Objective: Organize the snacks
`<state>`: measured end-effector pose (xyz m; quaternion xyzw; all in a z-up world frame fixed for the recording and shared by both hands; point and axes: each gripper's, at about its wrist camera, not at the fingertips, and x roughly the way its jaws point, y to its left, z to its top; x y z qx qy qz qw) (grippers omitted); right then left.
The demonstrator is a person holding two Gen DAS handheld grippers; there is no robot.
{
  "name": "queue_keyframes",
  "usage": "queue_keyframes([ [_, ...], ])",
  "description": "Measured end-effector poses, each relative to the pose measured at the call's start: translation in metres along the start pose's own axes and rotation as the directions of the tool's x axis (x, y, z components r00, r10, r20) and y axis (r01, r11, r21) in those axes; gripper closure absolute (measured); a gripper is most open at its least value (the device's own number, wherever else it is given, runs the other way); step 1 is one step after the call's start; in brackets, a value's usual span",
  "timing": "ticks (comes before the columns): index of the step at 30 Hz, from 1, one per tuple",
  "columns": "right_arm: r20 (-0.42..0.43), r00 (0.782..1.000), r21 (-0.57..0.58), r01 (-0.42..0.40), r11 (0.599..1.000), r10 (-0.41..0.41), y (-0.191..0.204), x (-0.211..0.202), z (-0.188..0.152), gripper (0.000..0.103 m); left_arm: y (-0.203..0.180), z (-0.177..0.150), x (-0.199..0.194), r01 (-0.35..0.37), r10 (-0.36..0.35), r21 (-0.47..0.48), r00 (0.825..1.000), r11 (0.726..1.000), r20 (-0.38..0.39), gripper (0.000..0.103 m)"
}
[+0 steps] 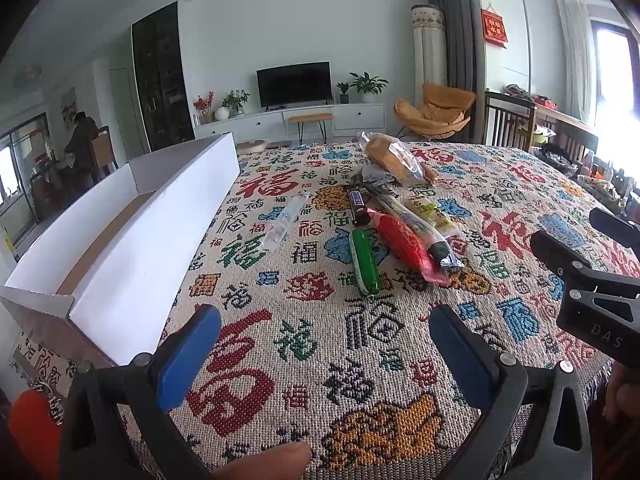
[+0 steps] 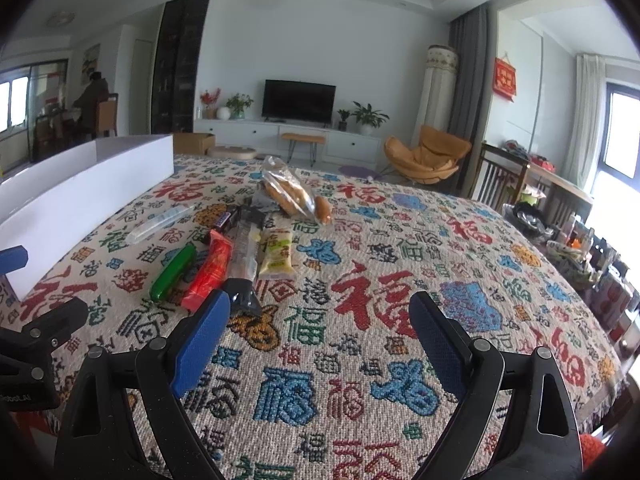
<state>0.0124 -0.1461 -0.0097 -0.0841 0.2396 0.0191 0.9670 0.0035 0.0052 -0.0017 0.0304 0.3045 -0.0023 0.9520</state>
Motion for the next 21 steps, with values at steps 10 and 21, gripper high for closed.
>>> queue_keyframes([
  [10,-0.019,1.0,0.004,0.001,1.0,-0.001,-0.0005,0.0036,-0.003,0.01,-0.0008,-0.0013,0.0012,-0.001,0.001,0.005,1.0,1.0,-0.008,0.0],
  [21,-0.032,0.999,0.002,-0.006,1.0,0.006,0.0012,0.0068,-0.0052,0.01,-0.003,-0.0031,0.0031,-0.006,0.007,0.011,1.0,1.0,-0.008,0.0],
])
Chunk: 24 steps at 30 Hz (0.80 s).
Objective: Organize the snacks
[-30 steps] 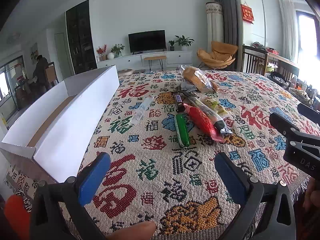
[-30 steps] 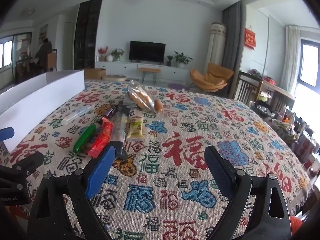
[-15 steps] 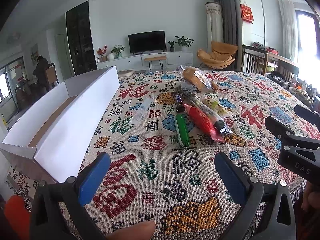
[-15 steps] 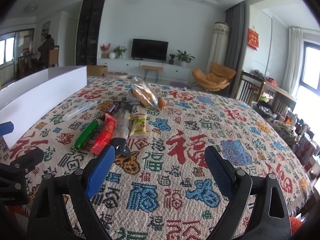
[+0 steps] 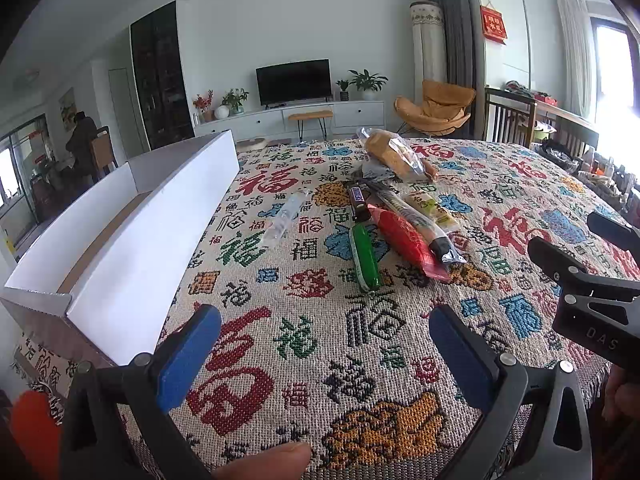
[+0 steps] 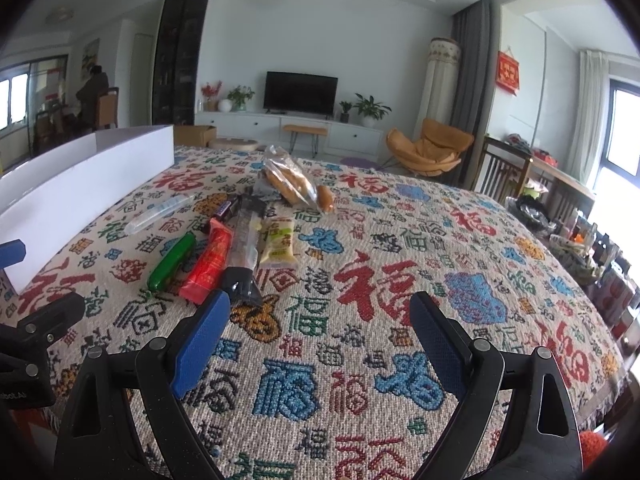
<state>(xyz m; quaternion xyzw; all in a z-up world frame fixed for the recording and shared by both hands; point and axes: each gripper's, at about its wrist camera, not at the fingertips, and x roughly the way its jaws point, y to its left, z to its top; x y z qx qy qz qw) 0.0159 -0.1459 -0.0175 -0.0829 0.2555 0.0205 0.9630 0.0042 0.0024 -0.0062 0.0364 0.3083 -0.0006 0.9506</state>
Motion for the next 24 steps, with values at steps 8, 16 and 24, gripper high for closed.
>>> queue_keyframes([
  [8,-0.011,1.0,0.008,-0.001,1.0,0.001,-0.0006,0.003,-0.0015,0.01,-0.0012,-0.001,0.0015,0.001,-0.001,0.006,1.0,1.0,-0.002,0.0],
  [16,-0.023,1.0,0.007,0.0,1.0,0.0,0.001,0.0076,-0.0034,0.01,-0.0032,-0.0021,0.003,-0.001,0.001,0.005,1.0,1.0,-0.008,0.0],
  [24,-0.017,1.0,0.018,-0.007,1.0,0.008,-0.0049,0.0071,-0.0068,0.01,-0.0094,-0.0061,0.0096,-0.005,0.006,0.021,1.0,1.0,-0.031,0.0],
])
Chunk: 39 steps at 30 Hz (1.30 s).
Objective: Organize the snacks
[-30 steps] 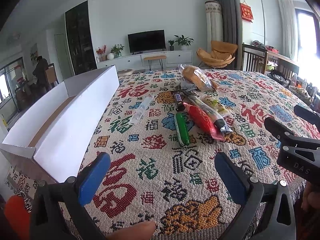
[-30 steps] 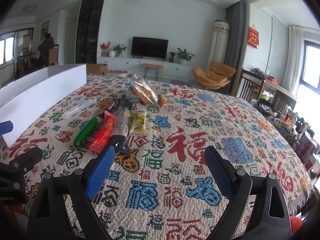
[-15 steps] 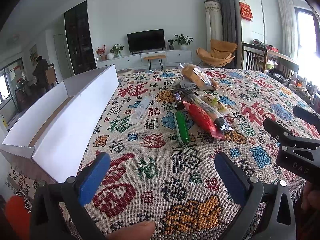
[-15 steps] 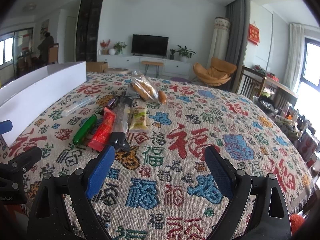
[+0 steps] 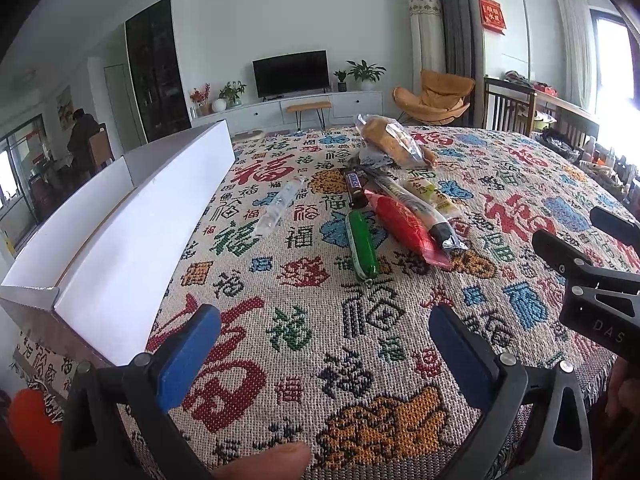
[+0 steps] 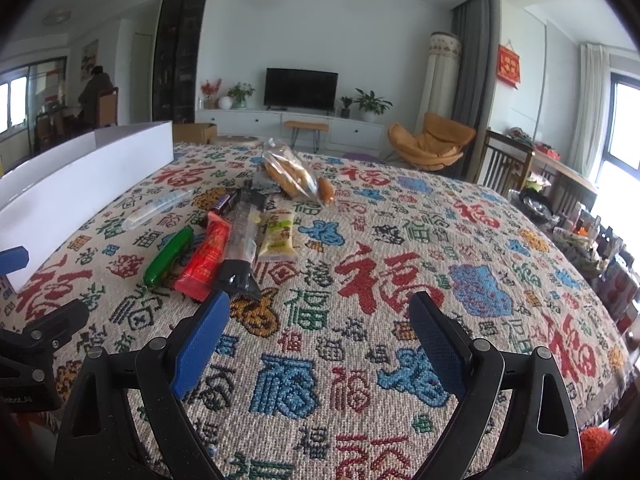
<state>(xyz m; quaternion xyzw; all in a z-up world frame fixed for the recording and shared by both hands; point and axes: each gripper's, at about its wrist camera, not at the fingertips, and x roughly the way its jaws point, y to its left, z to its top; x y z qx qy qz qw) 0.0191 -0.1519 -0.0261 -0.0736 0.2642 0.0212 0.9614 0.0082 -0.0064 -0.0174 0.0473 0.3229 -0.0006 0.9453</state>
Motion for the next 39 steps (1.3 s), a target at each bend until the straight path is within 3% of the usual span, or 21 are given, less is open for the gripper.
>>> queue_keyframes([
  [8,-0.028,0.999,0.062,0.02,0.998,-0.018,-0.015,0.005,-0.003,0.01,-0.002,-0.002,0.002,0.004,-0.004,0.013,1.0,1.0,-0.004,0.0],
  [23,-0.03,1.0,0.027,0.007,1.0,-0.006,-0.007,0.006,-0.004,0.01,0.006,-0.001,0.006,0.005,-0.006,-0.011,1.0,1.0,-0.028,0.0],
  [30,-0.021,1.0,0.022,0.01,1.0,-0.01,-0.011,0.002,-0.006,0.01,0.019,-0.004,0.021,0.004,-0.009,-0.063,0.996,0.998,-0.089,0.0],
  [39,-0.145,0.986,0.023,-0.082,0.996,0.085,-0.01,0.037,-0.003,0.01,0.029,-0.012,0.05,-0.014,-0.001,-0.079,0.981,0.997,-0.192,0.0],
])
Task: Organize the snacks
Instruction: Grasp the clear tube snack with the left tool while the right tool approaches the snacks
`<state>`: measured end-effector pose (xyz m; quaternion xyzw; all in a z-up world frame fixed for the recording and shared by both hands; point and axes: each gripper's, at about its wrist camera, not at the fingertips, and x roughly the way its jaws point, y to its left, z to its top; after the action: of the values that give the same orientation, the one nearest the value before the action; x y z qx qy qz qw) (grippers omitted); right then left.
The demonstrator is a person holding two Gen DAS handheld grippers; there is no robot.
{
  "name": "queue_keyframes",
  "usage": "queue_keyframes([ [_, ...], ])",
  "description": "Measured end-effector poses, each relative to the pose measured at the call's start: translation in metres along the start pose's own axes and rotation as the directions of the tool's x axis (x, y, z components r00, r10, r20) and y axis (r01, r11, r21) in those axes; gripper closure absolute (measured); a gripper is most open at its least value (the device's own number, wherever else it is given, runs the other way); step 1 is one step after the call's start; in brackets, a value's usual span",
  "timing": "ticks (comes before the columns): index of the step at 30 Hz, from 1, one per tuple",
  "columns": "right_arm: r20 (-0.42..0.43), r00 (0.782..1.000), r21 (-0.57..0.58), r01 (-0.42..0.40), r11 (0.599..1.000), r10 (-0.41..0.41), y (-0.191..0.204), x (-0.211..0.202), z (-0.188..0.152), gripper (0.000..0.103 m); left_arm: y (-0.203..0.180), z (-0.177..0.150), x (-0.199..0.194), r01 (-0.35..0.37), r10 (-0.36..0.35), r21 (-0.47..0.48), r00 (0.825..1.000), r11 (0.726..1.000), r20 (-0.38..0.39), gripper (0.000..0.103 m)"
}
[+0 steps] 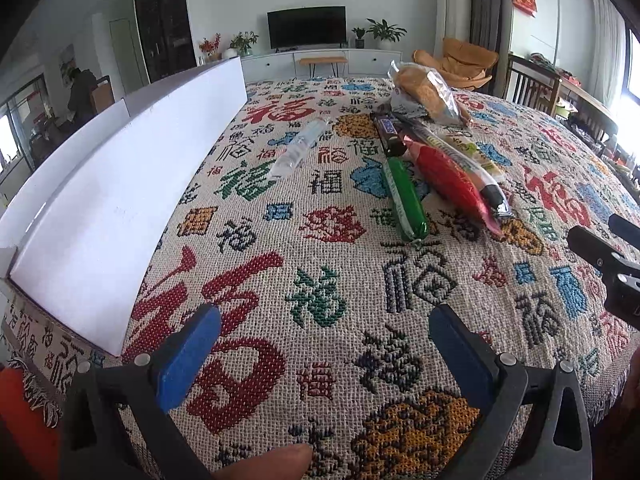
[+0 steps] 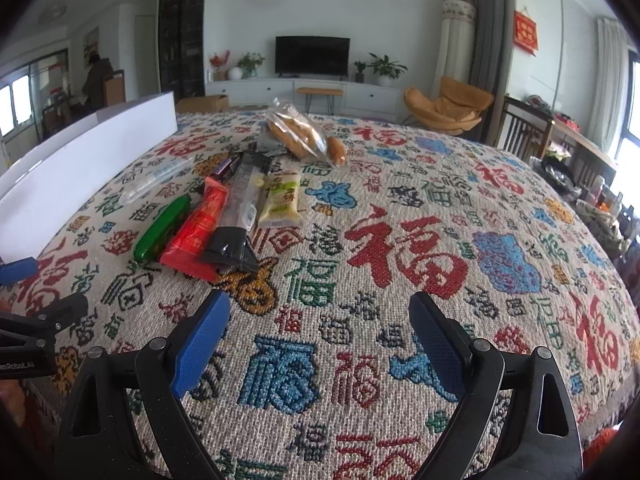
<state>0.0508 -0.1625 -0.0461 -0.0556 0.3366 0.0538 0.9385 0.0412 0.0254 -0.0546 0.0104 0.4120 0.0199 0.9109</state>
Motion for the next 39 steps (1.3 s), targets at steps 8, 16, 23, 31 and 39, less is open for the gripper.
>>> queue_keyframes([
  [8,-0.237,0.971,-0.014,-0.046,0.999,0.041,0.011,0.069,0.014,0.01,0.006,-0.002,0.013,-0.006,0.005,-0.006,0.999,1.0,-0.051,0.0],
  [16,-0.258,0.949,0.036,-0.179,0.983,0.182,0.053,0.098,0.051,0.01,0.005,-0.004,0.018,-0.008,0.008,0.003,0.998,1.0,-0.067,0.0],
  [23,-0.184,0.965,0.006,-0.19,0.982,0.188,0.045,0.071,0.054,0.01,0.01,-0.002,0.022,0.014,-0.016,-0.022,0.996,1.0,-0.086,0.0],
  [31,-0.247,0.969,0.038,-0.017,0.999,0.025,-0.034,0.083,0.042,0.01,0.011,-0.001,0.024,0.02,-0.022,-0.024,0.996,1.0,-0.088,0.0],
  [39,-0.241,0.97,0.082,0.017,0.996,0.004,-0.054,0.098,0.04,0.009,0.01,-0.001,0.025,0.027,-0.028,-0.014,0.997,1.0,-0.079,0.0],
])
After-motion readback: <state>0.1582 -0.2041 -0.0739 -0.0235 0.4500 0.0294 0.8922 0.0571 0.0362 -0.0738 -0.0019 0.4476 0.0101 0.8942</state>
